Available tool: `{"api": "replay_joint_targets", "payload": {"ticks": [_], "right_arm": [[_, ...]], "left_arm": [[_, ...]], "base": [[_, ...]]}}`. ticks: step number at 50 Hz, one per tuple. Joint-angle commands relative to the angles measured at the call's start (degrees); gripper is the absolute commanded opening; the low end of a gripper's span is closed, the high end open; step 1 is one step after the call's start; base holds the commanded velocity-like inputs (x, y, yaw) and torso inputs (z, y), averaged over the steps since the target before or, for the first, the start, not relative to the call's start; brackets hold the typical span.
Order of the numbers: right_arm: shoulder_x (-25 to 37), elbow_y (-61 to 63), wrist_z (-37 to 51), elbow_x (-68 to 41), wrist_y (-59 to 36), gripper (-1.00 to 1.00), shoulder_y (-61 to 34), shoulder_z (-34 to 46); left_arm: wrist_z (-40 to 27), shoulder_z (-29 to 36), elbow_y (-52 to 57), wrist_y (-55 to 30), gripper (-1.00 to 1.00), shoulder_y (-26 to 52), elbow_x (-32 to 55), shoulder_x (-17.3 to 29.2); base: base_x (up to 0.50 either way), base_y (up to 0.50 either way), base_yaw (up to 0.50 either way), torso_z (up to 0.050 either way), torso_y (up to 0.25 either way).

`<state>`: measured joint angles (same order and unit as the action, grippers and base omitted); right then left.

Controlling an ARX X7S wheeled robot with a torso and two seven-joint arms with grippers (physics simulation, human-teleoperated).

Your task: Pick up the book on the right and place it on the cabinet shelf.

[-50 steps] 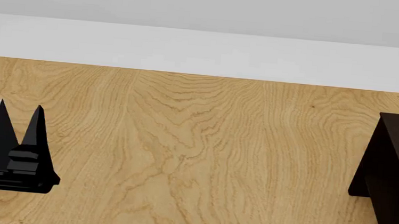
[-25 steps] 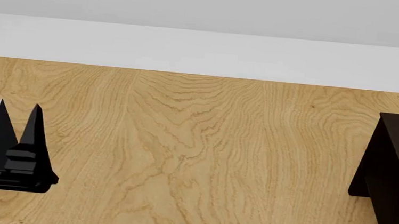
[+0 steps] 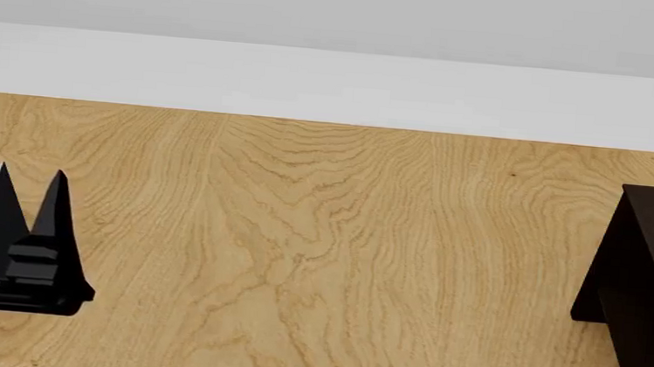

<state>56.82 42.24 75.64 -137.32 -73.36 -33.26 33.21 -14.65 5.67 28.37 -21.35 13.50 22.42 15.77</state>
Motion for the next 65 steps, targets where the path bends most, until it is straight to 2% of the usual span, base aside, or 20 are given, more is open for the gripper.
{"api": "replay_joint_targets", "payload": {"ticks": [1, 15, 47, 48, 65], "right_arm": [[0.7, -1.0, -3.9, 4.8, -1.5, 1.00, 5.3, -2.1], [-4.2, -8.0, -9.4, 13.8, -6.5, 1.00, 8.6, -0.9], [-6.8, -11.4, -16.4, 24.5, -9.2, 1.00, 12.4, -0.4], [-6.7, -11.1, -16.3, 24.4, -8.8, -1.00, 12.3, -0.6], [-2.3, -6.9, -12.6, 20.6, -5.8, -1.00, 10.1, -0.5]], "left_arm": [[-0.2, 0.5, -0.1, 0.3, 1.00, -0.1, 0.0, 0.2], [-0.5, 0.6, -0.4, 0.5, 1.00, 0.0, 0.1, 0.4], [-1.3, 0.9, -0.1, 0.5, 1.00, 0.0, 0.9, 1.2], [-1.4, 0.8, 0.0, 0.5, 1.00, 0.1, 1.0, 1.2], [-1.6, 1.1, -0.6, 1.0, 1.00, 0.1, 1.1, 1.4]], "base": [[0.00, 0.00, 0.00, 0.000, 0.000], [0.00, 0.00, 0.00, 0.000, 0.000], [0.00, 0.00, 0.00, 0.000, 0.000], [0.00, 0.00, 0.00, 0.000, 0.000], [0.00, 0.00, 0.00, 0.000, 0.000]]}}
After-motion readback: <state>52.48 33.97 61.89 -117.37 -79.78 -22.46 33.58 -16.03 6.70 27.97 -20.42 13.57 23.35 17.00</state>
